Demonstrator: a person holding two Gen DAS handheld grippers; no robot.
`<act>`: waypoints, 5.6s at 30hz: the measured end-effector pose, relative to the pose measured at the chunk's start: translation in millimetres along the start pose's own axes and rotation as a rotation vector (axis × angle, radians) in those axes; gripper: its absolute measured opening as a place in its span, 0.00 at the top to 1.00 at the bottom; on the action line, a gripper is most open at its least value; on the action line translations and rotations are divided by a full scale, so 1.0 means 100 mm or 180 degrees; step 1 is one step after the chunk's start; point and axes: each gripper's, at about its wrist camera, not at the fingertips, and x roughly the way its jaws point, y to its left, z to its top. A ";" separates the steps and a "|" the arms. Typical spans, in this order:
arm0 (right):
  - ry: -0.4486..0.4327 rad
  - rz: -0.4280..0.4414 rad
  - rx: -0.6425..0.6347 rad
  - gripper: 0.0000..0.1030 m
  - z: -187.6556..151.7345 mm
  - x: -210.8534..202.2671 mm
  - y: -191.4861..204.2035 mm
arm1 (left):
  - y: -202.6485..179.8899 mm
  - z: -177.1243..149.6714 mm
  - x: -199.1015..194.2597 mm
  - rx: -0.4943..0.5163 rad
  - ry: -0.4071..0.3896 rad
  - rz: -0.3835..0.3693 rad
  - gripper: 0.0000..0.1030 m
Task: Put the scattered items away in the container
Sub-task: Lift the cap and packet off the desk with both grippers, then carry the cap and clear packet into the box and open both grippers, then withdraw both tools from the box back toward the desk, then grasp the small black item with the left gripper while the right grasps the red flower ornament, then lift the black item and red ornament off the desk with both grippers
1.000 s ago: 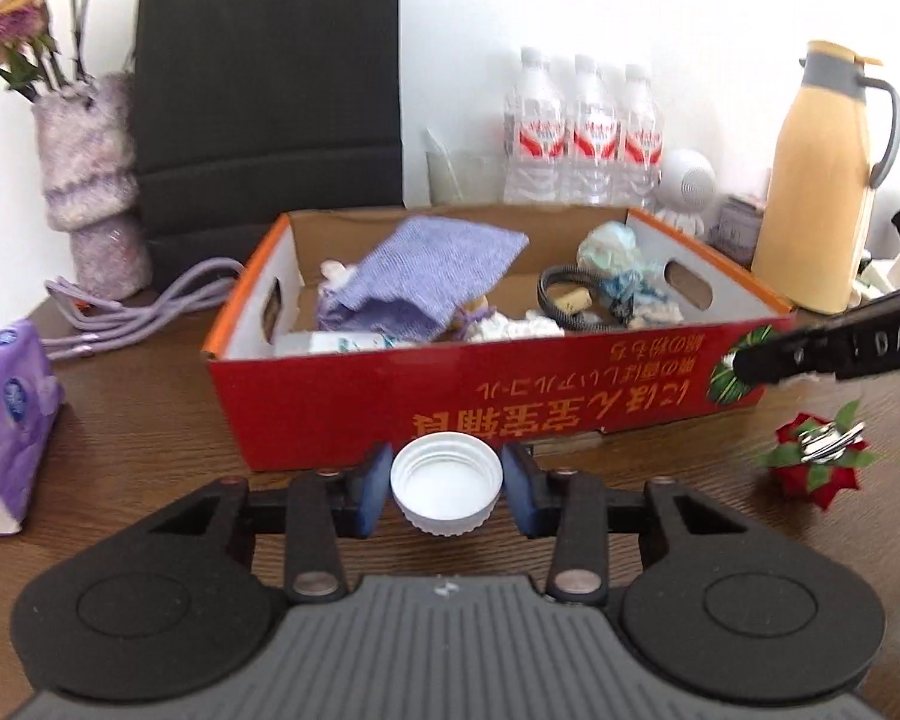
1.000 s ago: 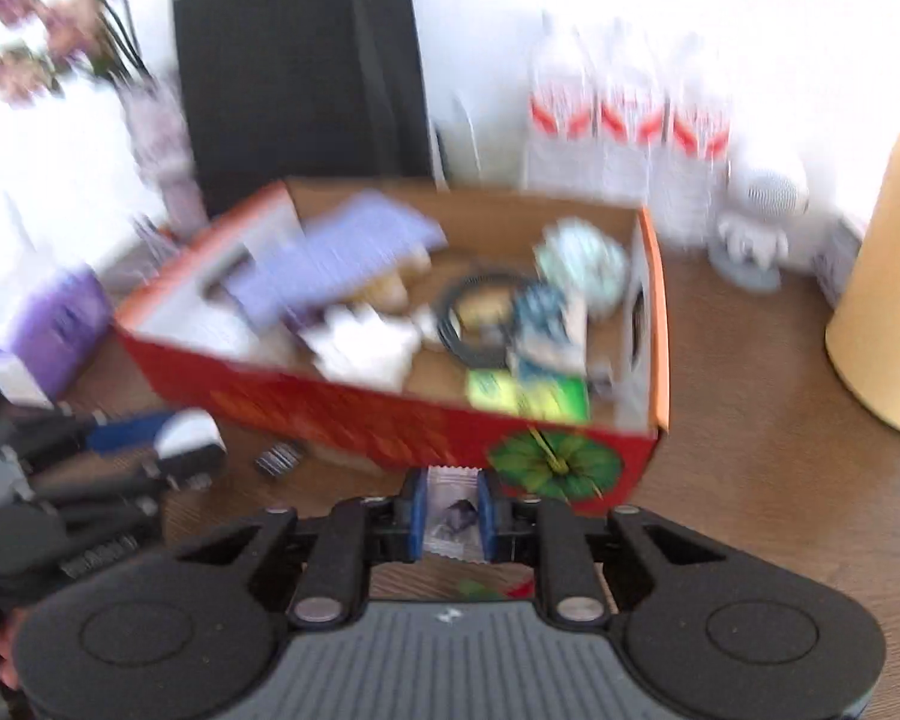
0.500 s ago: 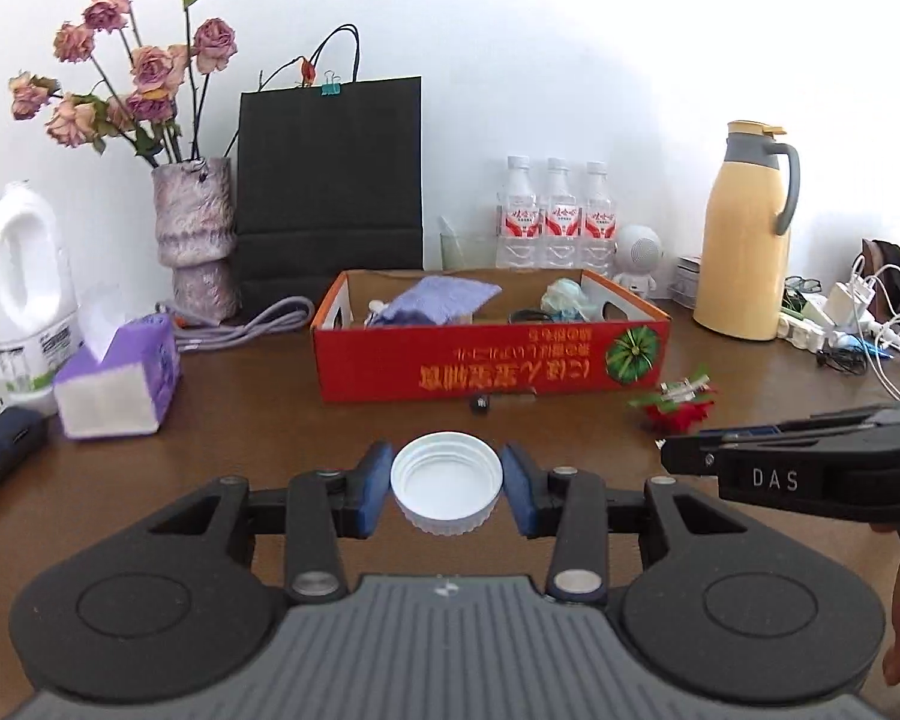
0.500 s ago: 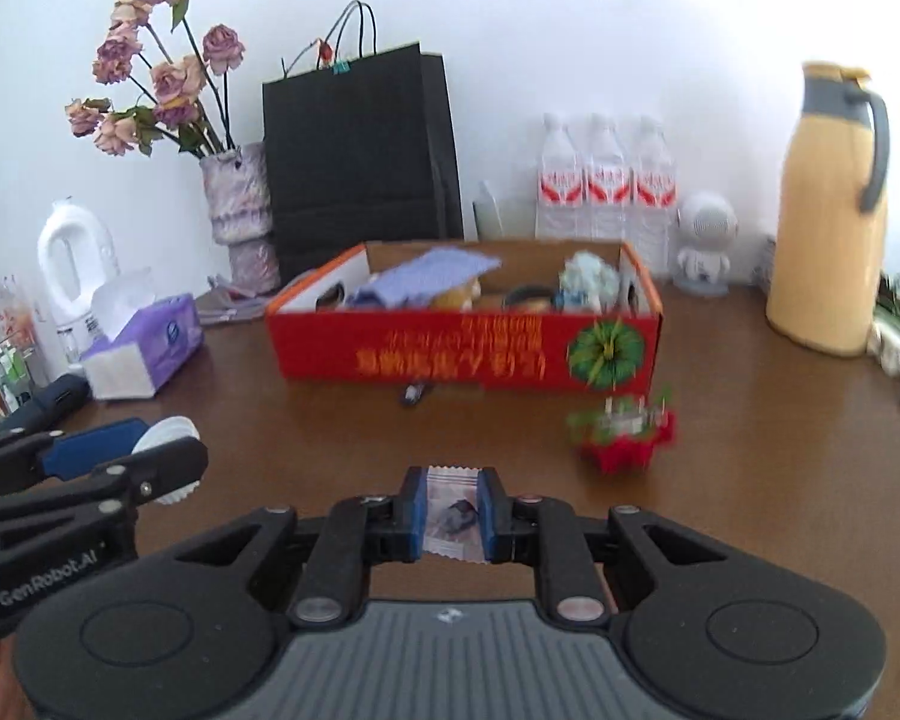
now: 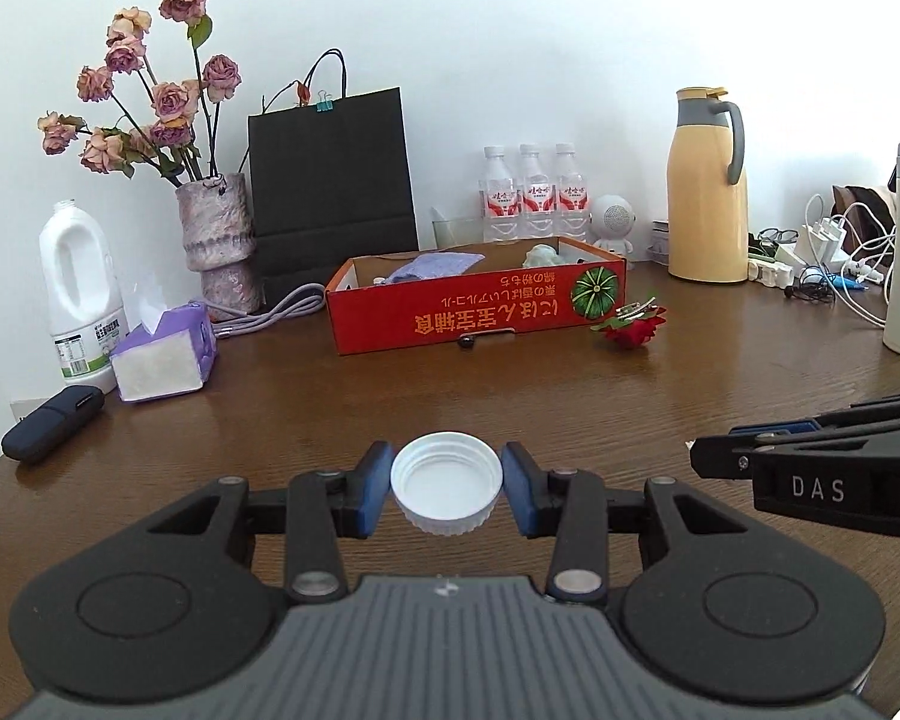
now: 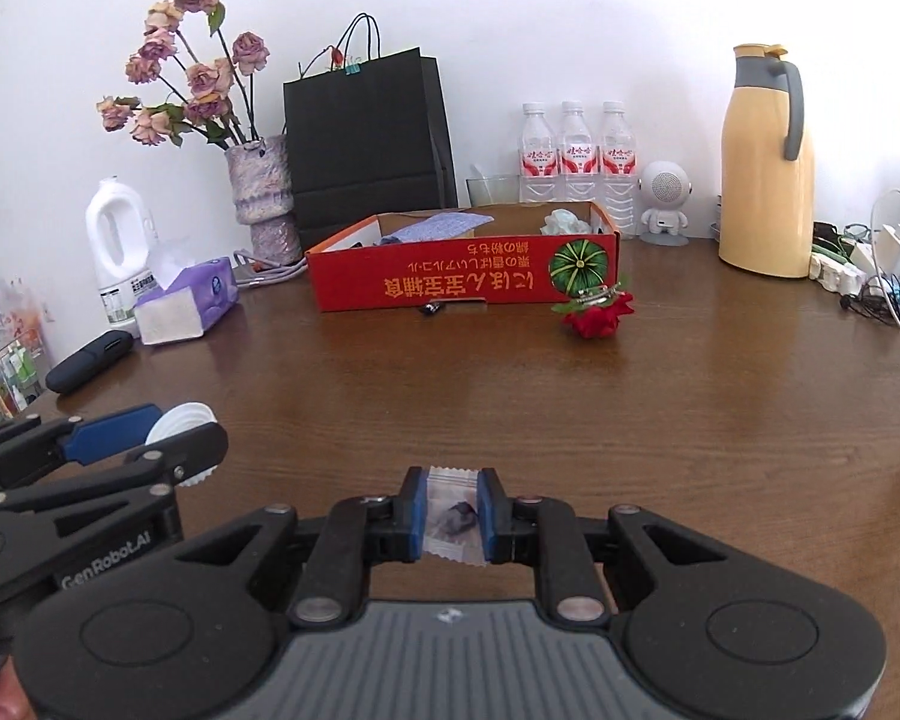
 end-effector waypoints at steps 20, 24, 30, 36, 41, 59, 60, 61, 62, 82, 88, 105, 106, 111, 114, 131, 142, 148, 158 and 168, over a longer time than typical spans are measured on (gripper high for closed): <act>-0.0361 -0.0065 0.0097 0.84 1.27 0.76 -0.50 | 0.29 1.23 1.43 -0.0118 -0.0128 -0.0102 0.60; -0.0282 0.0159 0.0185 0.84 1.98 1.38 -0.82 | 0.43 1.81 2.38 -0.0233 0.0123 -0.0281 0.60; 0.0199 0.0195 0.0334 0.84 2.78 2.54 -1.17 | 0.16 2.26 3.75 -0.0230 0.0595 -0.0584 0.60; 0.0640 0.0103 0.0383 0.84 3.14 3.44 -1.27 | -0.05 2.27 4.63 -0.0275 0.1099 -0.0804 0.54; 0.0826 0.0078 0.0406 0.84 3.19 3.91 -1.40 | 0.12 2.27 4.69 -0.0356 0.1025 -0.0965 0.23; 0.1039 -0.0071 0.0170 0.72 3.20 4.21 -1.23 | 0.65 2.39 4.50 -0.0340 0.1100 -0.0454 0.14; 0.1042 -0.0096 0.0191 0.72 3.23 4.15 -1.23 | 0.64 2.41 4.45 -0.0316 0.1112 -0.0419 0.13; 0.1052 -0.0110 0.0223 0.72 3.26 4.08 -1.24 | 0.63 2.44 4.39 -0.0266 0.1120 -0.0351 0.09; 0.1067 -0.0119 0.0269 0.71 3.29 4.01 -1.25 | 0.60 2.46 4.32 -0.0186 0.1119 -0.0260 0.05; -0.0332 -0.0180 -0.0452 0.36 2.31 1.55 -0.49 | 0.51 1.92 1.99 -0.0343 -0.0208 0.0117 0.00; -0.0385 -0.0124 -0.0267 0.33 1.90 1.18 -0.35 | 0.50 1.63 1.44 -0.0463 -0.0217 0.0112 0.00; -0.0189 -0.0450 -0.0061 0.25 0.23 -0.08 -0.25 | 0.23 0.16 -0.03 -0.0426 0.0177 0.0104 0.00; -0.0191 -0.0462 -0.0026 0.25 0.17 -0.14 -0.25 | 0.23 0.15 -0.07 -0.0428 0.0179 0.0091 0.00; -0.0043 -0.0402 0.0103 0.25 -0.06 -0.27 -0.31 | 0.20 0.14 -0.10 -0.0403 0.0200 0.0013 0.00; 0.0064 -0.0412 0.0153 0.25 -0.11 -0.21 -0.35 | 0.18 0.13 -0.01 -0.0380 0.0287 -0.0033 0.00; 0.0292 -0.0541 0.0102 0.24 1.03 1.63 -0.89 | 0.33 0.91 2.24 -0.0257 0.0838 -0.0342 0.08; 0.0378 -0.0520 -0.0004 0.55 1.20 2.30 -0.95 | 0.21 0.96 3.11 -0.0233 0.0971 -0.0630 0.51; 0.0150 -0.0463 0.0076 0.57 1.21 2.17 -0.97 | 0.18 0.97 3.20 -0.0201 0.1009 -0.0655 0.84; 0.0034 -0.0308 -0.0028 0.58 1.13 1.80 -0.72 | 0.28 0.95 2.36 -0.0443 0.0715 -0.0605 0.85; -0.0102 -0.0073 0.0036 0.59 0.77 0.94 -0.34 | 0.24 0.69 1.01 -0.0443 0.0259 -0.0338 0.85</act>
